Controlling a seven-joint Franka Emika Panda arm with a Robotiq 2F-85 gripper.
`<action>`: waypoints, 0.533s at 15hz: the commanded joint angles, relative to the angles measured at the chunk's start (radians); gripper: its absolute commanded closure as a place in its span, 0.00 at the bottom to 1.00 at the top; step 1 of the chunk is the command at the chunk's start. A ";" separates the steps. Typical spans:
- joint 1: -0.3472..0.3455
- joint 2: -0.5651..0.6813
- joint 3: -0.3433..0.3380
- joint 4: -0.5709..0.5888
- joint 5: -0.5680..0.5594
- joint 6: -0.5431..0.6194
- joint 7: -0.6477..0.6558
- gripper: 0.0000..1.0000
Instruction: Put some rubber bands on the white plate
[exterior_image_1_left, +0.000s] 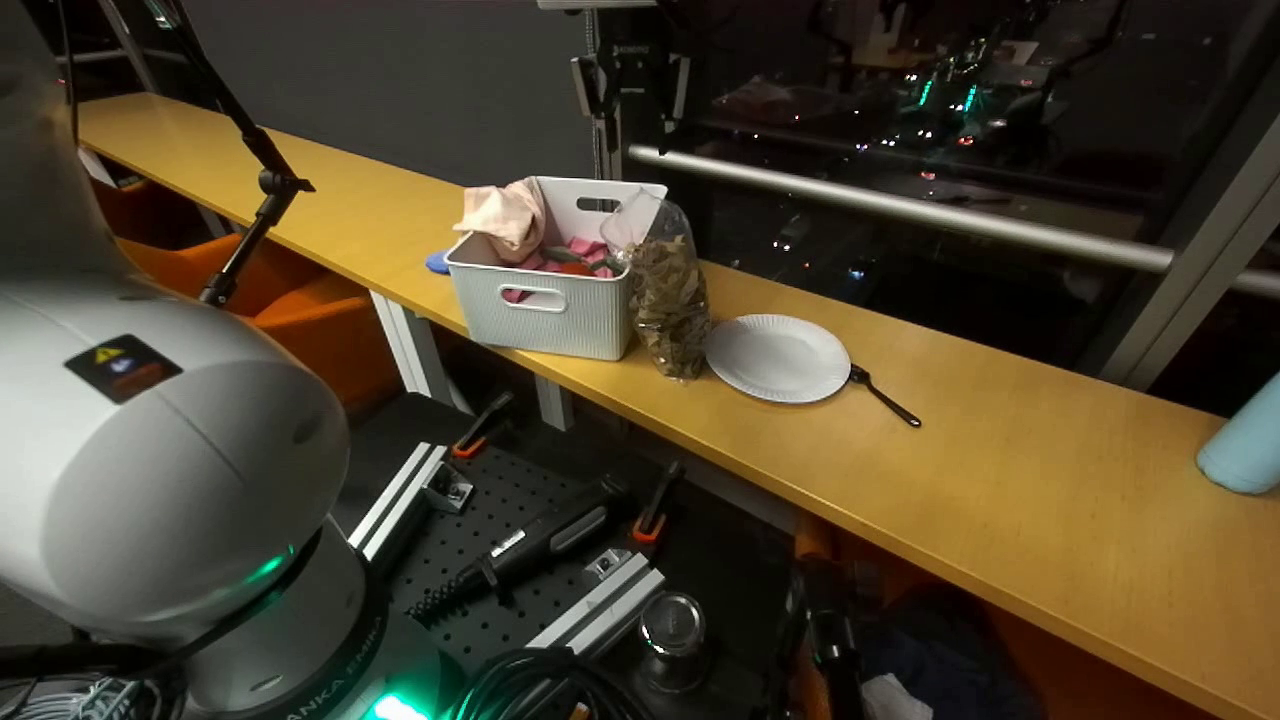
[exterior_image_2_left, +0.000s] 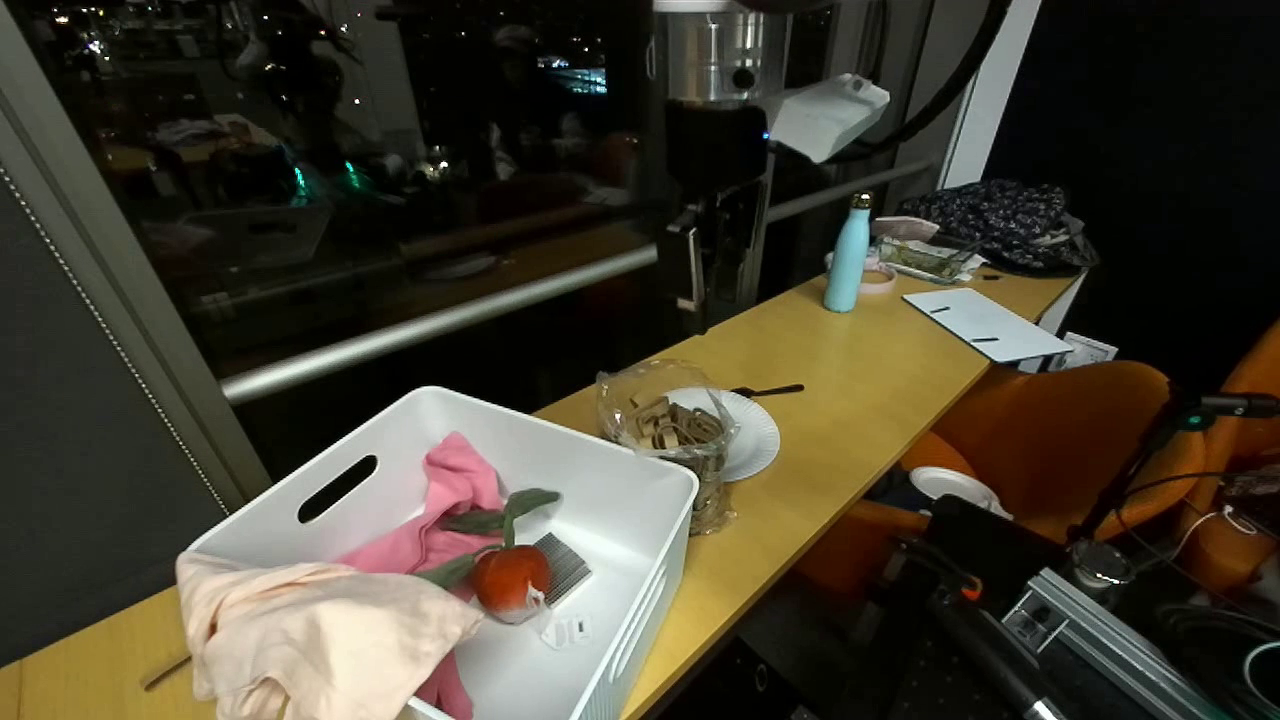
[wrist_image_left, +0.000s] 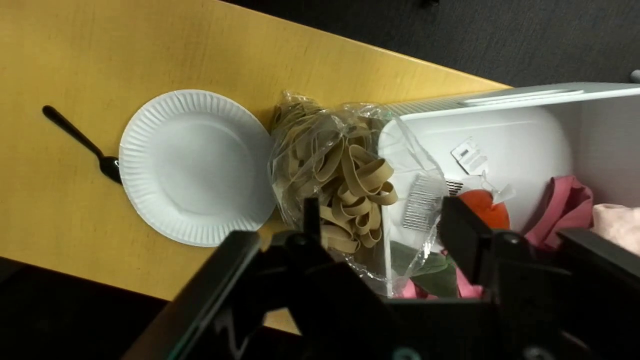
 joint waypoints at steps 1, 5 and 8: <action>-0.007 0.004 -0.008 -0.007 0.033 0.036 -0.012 0.65; -0.012 0.079 -0.009 0.038 0.038 0.112 -0.007 0.95; -0.012 0.118 -0.003 0.066 0.042 0.164 -0.013 1.00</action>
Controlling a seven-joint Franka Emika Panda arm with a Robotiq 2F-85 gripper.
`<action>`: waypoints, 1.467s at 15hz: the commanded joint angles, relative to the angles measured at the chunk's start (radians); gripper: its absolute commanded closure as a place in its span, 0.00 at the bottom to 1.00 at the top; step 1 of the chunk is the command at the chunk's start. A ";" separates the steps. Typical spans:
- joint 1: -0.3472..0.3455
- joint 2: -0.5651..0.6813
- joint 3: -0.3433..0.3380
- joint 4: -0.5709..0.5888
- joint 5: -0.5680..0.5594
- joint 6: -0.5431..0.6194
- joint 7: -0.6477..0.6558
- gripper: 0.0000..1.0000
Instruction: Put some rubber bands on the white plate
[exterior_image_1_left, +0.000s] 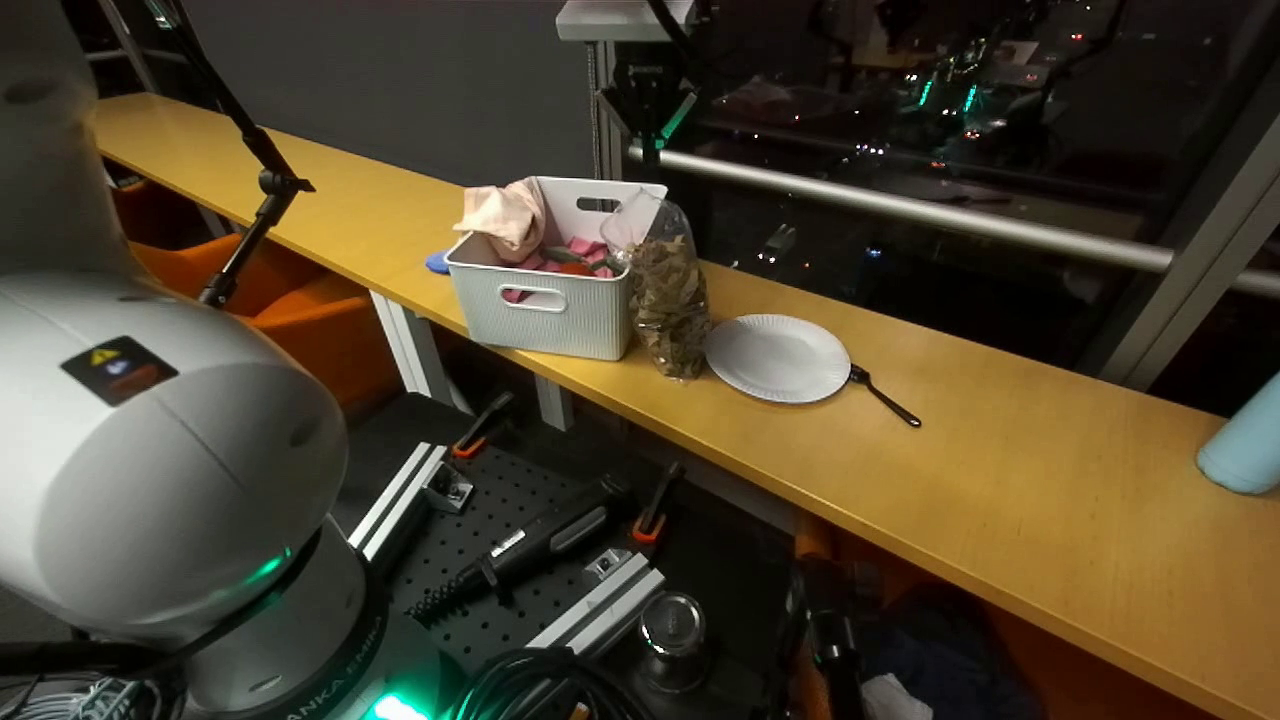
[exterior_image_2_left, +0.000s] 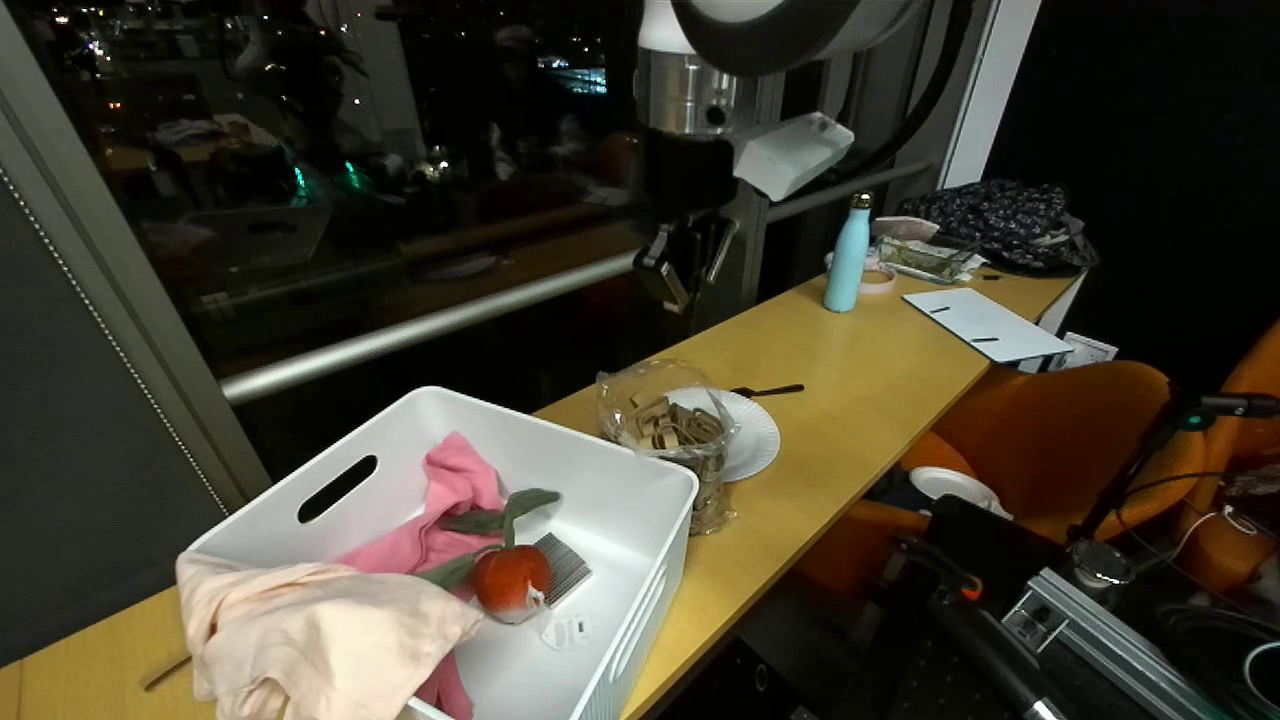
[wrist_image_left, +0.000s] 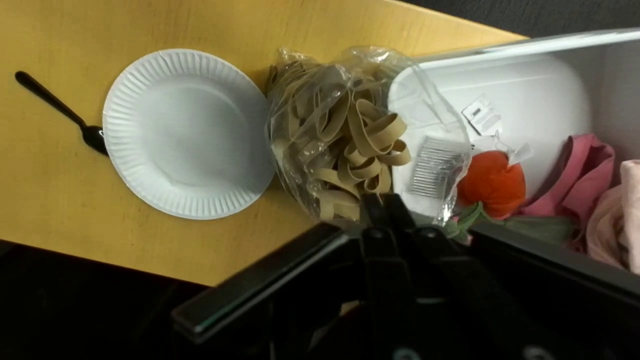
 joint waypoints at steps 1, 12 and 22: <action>0.006 0.063 0.005 0.062 0.022 0.044 -0.004 1.00; -0.005 0.170 0.011 -0.001 0.070 0.133 -0.019 1.00; 0.003 0.247 -0.011 -0.028 0.041 0.259 0.078 0.73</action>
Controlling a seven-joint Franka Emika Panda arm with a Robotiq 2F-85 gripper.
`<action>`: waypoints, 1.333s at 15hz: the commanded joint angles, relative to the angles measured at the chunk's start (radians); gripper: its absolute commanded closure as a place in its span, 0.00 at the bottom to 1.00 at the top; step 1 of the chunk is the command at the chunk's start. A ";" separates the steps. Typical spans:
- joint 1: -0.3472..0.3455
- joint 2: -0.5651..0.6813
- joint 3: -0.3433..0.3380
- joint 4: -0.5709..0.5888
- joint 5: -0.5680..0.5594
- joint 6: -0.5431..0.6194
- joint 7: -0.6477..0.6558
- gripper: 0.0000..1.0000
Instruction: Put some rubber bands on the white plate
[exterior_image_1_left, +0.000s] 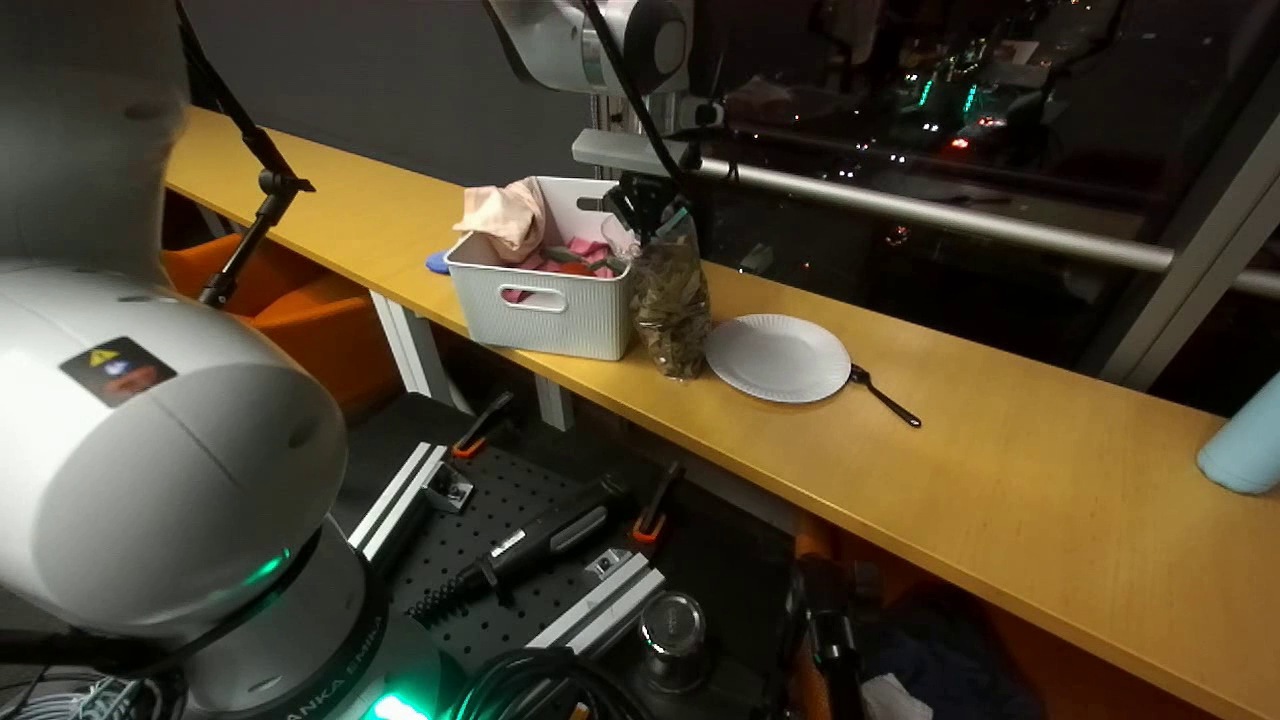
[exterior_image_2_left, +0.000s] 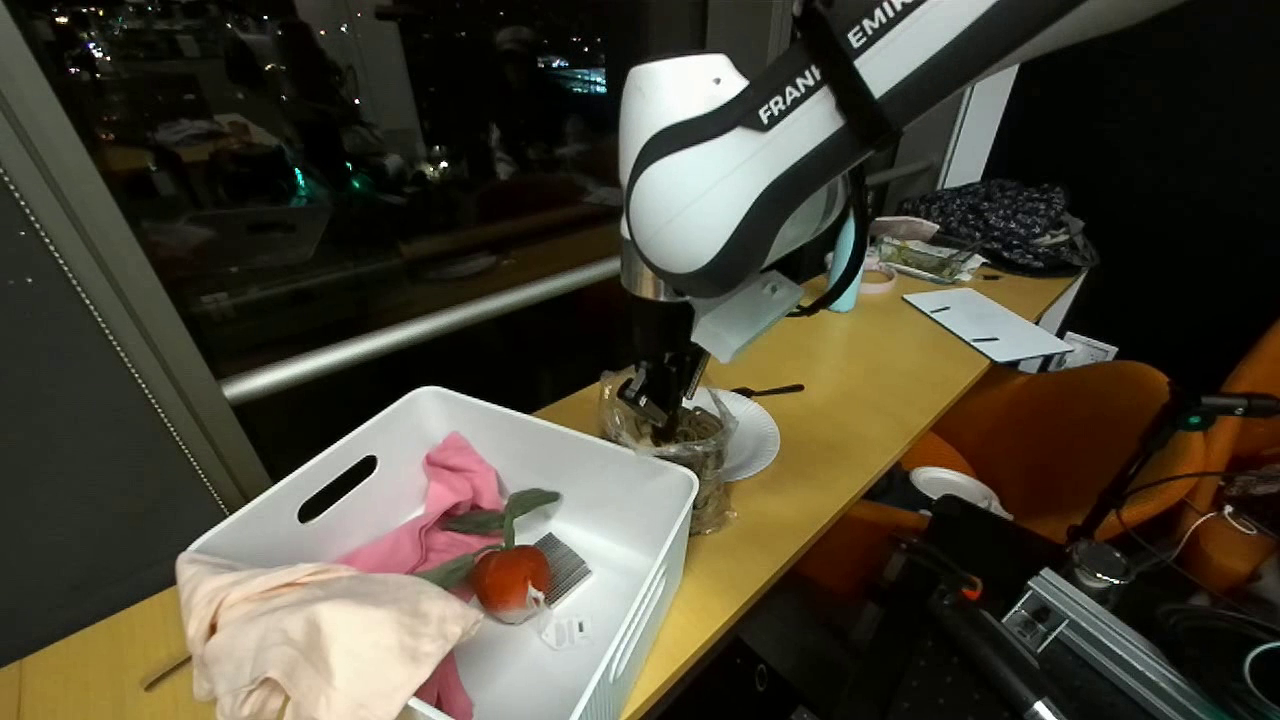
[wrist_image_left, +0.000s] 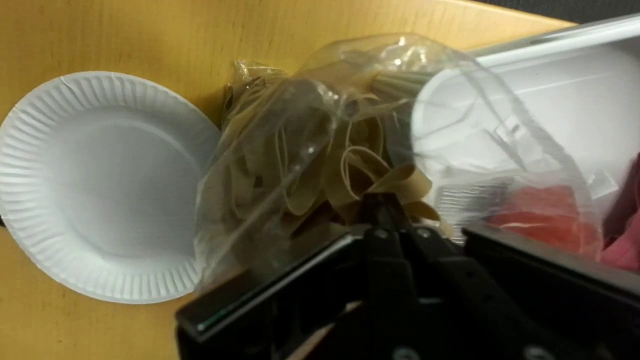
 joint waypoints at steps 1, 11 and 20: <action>0.004 0.005 -0.017 0.000 -0.004 0.056 0.049 0.68; -0.007 0.006 -0.044 -0.068 0.005 0.097 0.108 0.15; -0.006 0.040 -0.094 -0.046 -0.026 0.091 0.202 0.14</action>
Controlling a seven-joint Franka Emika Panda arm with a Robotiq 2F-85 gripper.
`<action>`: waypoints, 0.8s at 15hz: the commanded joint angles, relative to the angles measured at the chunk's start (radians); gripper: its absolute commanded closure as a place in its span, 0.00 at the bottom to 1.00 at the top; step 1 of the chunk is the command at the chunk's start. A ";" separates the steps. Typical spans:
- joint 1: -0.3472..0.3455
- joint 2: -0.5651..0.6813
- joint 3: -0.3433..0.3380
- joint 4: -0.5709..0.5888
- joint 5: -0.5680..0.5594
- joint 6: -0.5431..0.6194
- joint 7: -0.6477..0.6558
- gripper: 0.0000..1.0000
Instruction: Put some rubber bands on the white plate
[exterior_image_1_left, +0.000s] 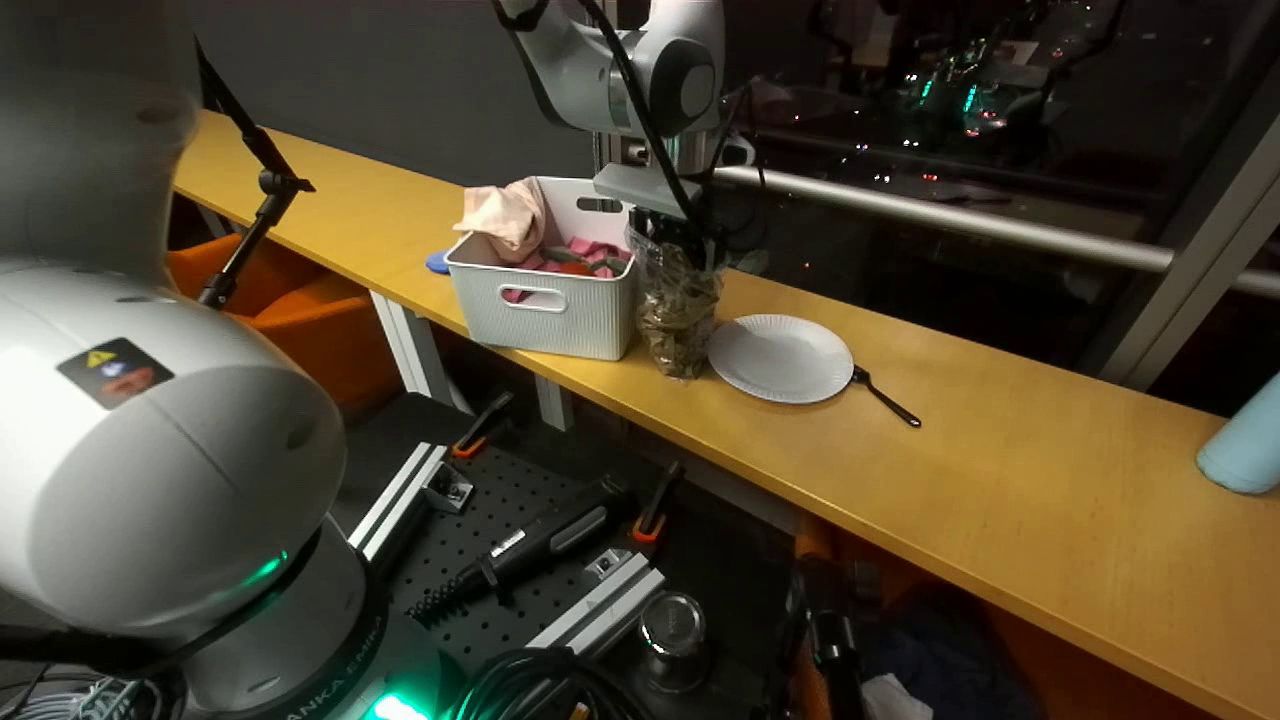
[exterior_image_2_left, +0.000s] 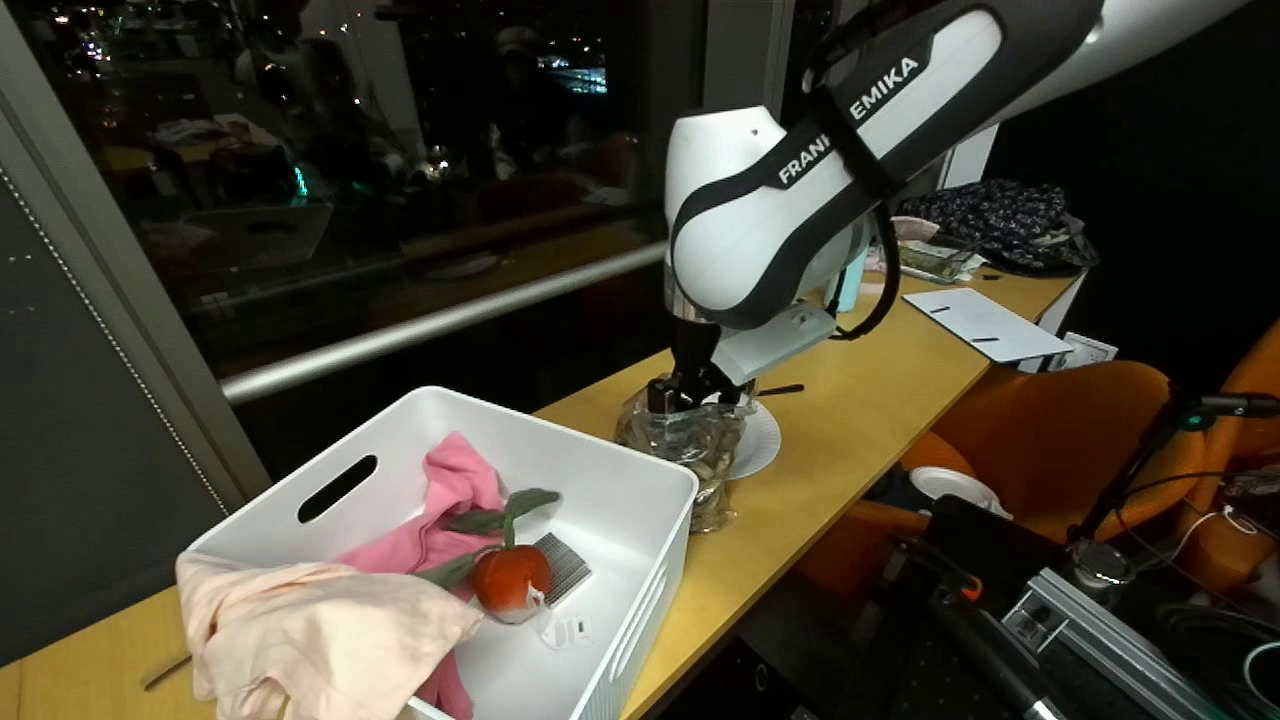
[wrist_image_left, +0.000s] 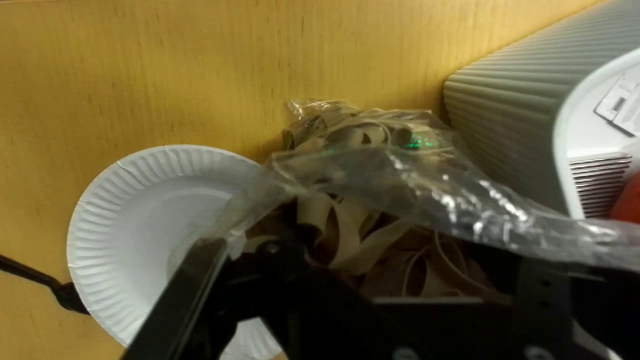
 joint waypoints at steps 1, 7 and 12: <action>0.003 0.015 -0.023 0.022 -0.020 0.012 0.048 0.13; 0.017 0.036 -0.030 0.053 -0.034 0.012 0.094 0.45; 0.028 0.010 -0.027 0.032 -0.038 0.012 0.111 0.84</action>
